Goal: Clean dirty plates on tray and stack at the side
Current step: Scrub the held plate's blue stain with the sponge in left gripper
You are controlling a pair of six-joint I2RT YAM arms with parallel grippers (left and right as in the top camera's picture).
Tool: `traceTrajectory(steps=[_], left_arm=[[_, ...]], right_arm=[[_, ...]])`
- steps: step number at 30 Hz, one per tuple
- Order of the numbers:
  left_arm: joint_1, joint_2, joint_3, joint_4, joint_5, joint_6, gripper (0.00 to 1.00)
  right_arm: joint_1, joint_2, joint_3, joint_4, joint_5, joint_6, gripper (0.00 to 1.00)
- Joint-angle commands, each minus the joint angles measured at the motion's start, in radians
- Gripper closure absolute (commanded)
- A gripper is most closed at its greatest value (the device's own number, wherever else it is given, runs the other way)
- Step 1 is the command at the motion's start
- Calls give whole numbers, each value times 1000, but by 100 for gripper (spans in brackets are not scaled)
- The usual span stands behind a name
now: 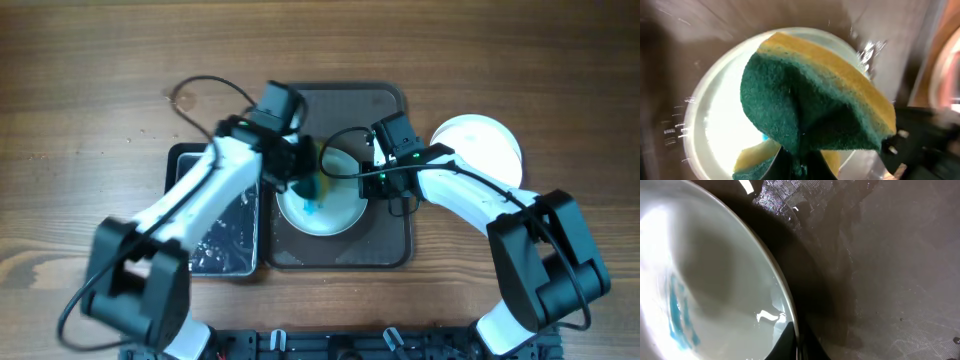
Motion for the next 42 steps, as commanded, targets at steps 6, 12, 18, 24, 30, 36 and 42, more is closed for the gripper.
traceTrajectory(steps=[6, 12, 18, 24, 30, 36, 42], left_arm=[[-109, 207, -12, 56, 21, -88, 96], [-44, 205, -10, -171, -385, -135, 96], [5, 179, -9, -196, -474, -74, 96], [-48, 181, -29, 52, 78, -29, 96], [-151, 184, -61, 213, 206, -91, 96], [-191, 234, -61, 258, 206, -91, 96], [-104, 211, -56, 68, -45, -91, 96]], right_arm=[[0, 54, -2, -10, 63, 23, 96], [0, 54, -2, -24, 63, 41, 96], [0, 54, -2, -27, 64, 43, 96], [0, 54, -2, -29, 64, 40, 96], [0, 54, -2, -46, 63, 35, 96], [0, 54, -2, -66, 63, 21, 96], [0, 54, -2, -65, 64, 20, 96]])
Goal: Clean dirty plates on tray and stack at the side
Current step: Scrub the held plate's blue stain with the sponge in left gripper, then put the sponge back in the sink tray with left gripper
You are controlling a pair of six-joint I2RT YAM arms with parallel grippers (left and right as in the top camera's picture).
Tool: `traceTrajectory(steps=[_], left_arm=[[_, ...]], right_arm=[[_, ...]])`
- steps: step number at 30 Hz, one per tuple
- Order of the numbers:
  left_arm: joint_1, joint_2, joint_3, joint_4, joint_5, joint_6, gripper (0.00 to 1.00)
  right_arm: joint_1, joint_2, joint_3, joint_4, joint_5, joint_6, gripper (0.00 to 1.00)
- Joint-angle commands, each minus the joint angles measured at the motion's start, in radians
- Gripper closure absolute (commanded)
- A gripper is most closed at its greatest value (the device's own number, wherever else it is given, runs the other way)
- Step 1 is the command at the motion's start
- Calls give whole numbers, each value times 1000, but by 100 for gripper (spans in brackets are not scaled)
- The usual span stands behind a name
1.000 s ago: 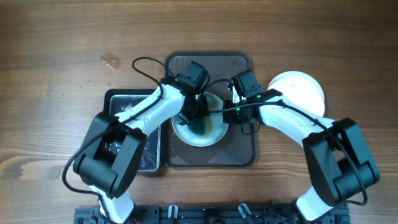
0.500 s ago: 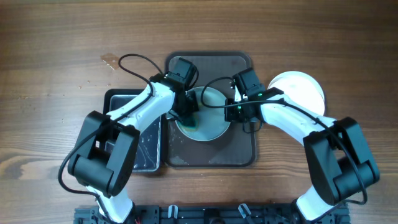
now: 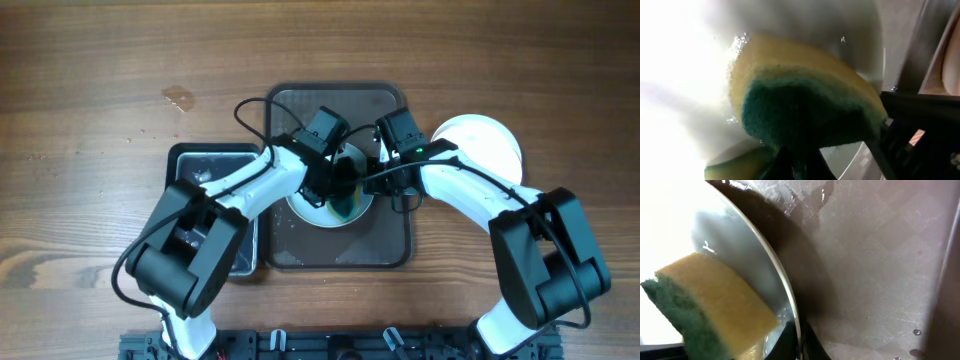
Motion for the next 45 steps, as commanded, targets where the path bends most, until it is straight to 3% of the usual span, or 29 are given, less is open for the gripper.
traceTrajectory(steps=[1, 6, 10, 15, 19, 21, 23, 27, 29, 33, 39, 41, 45], left_arm=[[61, 5, -24, -174, -231, -10, 96], [122, -117, -24, -289, -475, -5, 96], [140, -214, -24, -286, -454, 29, 96], [199, -369, -24, -302, -233, 93, 96], [364, -509, -25, -480, -275, 115, 96], [439, -517, -31, -562, -389, 115, 96], [475, -511, -78, -548, -414, 115, 96], [481, -510, -315, -332, -412, 114, 96], [481, -510, -360, -291, -407, 114, 90], [481, -521, -334, -298, -328, 115, 63], [534, -580, -132, -460, -276, 135, 35], [574, -599, -55, -523, -272, 161, 29], [673, -636, 87, -627, -268, 160, 28]], right_arm=[[16, 46, -25, -21, 29, -23, 96], [16, 46, -25, -20, 29, -24, 96], [16, 46, -25, -19, 29, -25, 96], [16, 46, -25, -16, 29, -82, 96], [16, 46, -25, 29, 29, -105, 95], [16, 46, -25, 56, 23, -104, 96], [16, 46, -25, 60, 2, -103, 96], [16, 39, -24, 42, -3, -104, 96], [16, 16, -18, 3, -2, -130, 96], [16, -39, 50, -141, 31, -183, 96], [35, -55, 303, -451, 61, -239, 96], [60, -53, 400, -535, 88, -240, 96], [158, -51, 545, -595, 131, -230, 96]])
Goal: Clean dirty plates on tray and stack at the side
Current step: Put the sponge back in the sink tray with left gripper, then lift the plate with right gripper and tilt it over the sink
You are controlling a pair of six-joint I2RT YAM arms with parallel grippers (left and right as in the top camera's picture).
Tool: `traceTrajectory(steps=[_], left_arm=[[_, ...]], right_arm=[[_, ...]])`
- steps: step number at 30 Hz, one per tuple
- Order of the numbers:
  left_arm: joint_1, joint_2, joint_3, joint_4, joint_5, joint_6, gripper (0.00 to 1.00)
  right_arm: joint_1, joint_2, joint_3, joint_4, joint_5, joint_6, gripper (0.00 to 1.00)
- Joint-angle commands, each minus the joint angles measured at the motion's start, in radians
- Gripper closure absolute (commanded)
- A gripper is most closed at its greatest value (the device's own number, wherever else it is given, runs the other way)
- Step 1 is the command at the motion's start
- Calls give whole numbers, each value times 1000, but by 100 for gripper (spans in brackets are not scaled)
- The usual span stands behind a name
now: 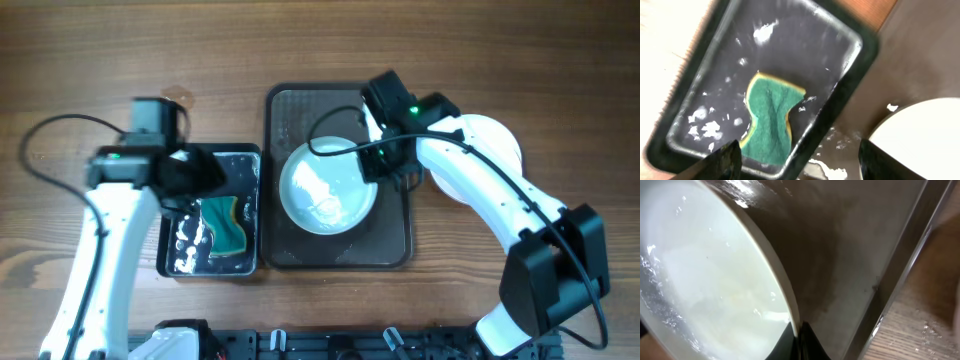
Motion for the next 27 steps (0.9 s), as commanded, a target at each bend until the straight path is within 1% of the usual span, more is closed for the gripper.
traceTrajectory(steps=[1, 3, 4, 6, 7, 8, 10, 13, 17, 22, 27], left_arm=[[98, -56, 141, -61, 31, 20, 27], [135, -76, 186, -67, 63, 20, 25], [155, -92, 210, -67, 86, 20, 21], [176, -119, 239, -67, 107, 19, 17], [180, -132, 245, -67, 106, 19, 13], [181, -148, 246, -66, 106, 19, 0], [181, -175, 246, -67, 104, 20, 0], [181, -190, 246, -67, 101, 20, 0], [181, -182, 246, -67, 101, 19, 0], [181, -180, 246, -67, 102, 20, 0], [181, -180, 246, -67, 102, 19, 0]], right_arm=[[108, -27, 109, 16, 70, -5, 96], [169, -9, 113, 77, 96, 23, 96], [204, 14, 113, 118, 95, 39, 96], [259, 65, 113, 187, 104, 43, 96], [282, 89, 113, 216, 118, 43, 96], [309, 116, 114, 254, 149, 42, 95], [365, 151, 125, 318, 262, 35, 96], [427, 149, 133, 374, 457, 35, 96], [488, 148, 178, 386, 710, 35, 96], [567, 136, 217, 415, 1099, 22, 96], [634, 121, 217, 506, 1238, -113, 96]])
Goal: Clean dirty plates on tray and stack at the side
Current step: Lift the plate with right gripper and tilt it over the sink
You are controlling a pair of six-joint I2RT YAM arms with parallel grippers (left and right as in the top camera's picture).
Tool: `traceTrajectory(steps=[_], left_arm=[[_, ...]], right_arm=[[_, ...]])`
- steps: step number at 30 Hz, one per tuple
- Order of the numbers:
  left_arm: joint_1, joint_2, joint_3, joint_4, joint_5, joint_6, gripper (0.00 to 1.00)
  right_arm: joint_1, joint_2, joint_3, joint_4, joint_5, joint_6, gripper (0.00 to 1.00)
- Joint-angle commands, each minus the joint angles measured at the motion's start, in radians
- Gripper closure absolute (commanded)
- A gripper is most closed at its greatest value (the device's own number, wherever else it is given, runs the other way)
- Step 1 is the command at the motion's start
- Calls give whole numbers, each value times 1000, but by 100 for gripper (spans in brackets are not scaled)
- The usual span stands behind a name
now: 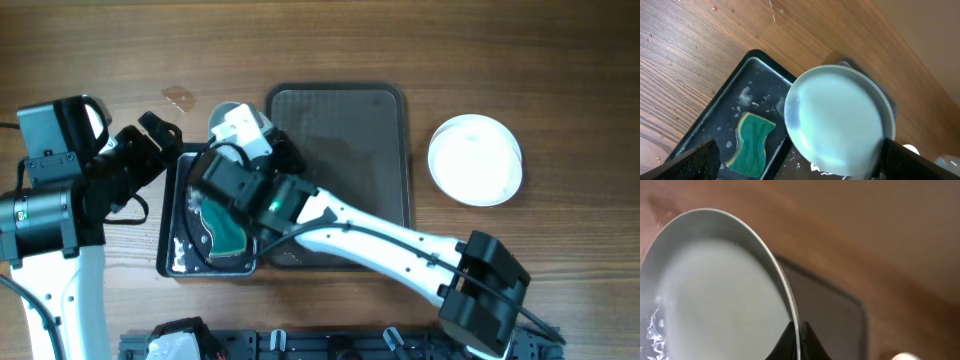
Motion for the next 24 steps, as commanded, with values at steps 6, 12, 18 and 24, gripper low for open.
traceTrajectory(steps=[6, 12, 18, 24], left_arm=[[6, 2, 19, 0, 16, 8, 0], [6, 2, 19, 0, 16, 8, 0], [6, 2, 19, -1, 16, 8, 0], [6, 2, 19, -1, 16, 8, 0]], right_arm=[[115, -35, 29, 162, 350, -277, 96], [155, -35, 29, 183, 389, -335, 96], [156, -35, 29, 185, 397, -336, 96], [156, -35, 29, 185, 397, -336, 96]])
